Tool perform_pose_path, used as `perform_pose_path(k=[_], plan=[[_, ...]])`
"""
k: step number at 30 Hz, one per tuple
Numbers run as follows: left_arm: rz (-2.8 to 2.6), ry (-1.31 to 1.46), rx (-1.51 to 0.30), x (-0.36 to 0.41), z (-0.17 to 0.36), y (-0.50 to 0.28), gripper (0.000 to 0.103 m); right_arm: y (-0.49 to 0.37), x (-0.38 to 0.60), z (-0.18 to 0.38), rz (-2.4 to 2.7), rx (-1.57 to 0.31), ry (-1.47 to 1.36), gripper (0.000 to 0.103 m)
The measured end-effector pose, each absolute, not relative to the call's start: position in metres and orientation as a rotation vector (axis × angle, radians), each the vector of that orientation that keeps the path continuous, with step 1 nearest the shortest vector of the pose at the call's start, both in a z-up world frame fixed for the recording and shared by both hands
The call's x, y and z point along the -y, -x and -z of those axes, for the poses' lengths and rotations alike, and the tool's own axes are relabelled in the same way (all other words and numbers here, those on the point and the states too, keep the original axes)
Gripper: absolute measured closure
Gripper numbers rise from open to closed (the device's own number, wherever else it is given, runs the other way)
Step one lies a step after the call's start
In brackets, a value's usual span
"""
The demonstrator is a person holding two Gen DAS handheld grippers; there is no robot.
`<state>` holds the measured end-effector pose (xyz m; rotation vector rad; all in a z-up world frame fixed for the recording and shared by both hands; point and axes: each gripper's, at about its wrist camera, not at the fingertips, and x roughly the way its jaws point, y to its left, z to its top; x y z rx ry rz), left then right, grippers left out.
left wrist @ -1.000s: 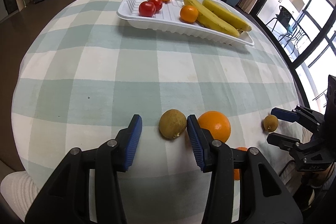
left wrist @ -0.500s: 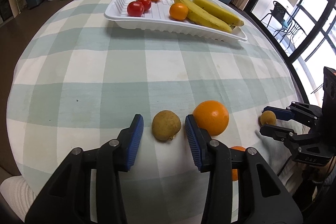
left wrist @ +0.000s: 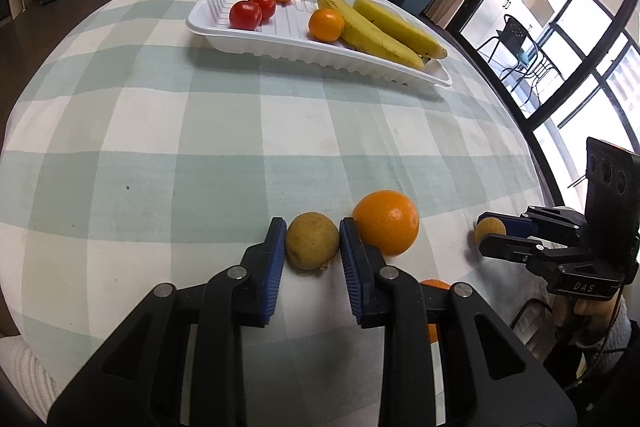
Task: Organize fruits
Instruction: 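Grasp a brown kiwi with the left gripper while the right gripper grasps another kiwi, then carry both kiwis into the white tray and open both grippers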
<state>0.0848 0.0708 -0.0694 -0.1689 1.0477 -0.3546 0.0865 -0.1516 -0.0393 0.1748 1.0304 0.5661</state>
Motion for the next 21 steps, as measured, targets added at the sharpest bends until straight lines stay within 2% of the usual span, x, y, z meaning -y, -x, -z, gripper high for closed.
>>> perform_pose_path(k=[21], plan=[[0.390, 0.207, -0.993, -0.072, 0.039, -0.129, 0.078, -0.148, 0.169, 0.010, -0.587, -0.960, -0.323, 0.071]])
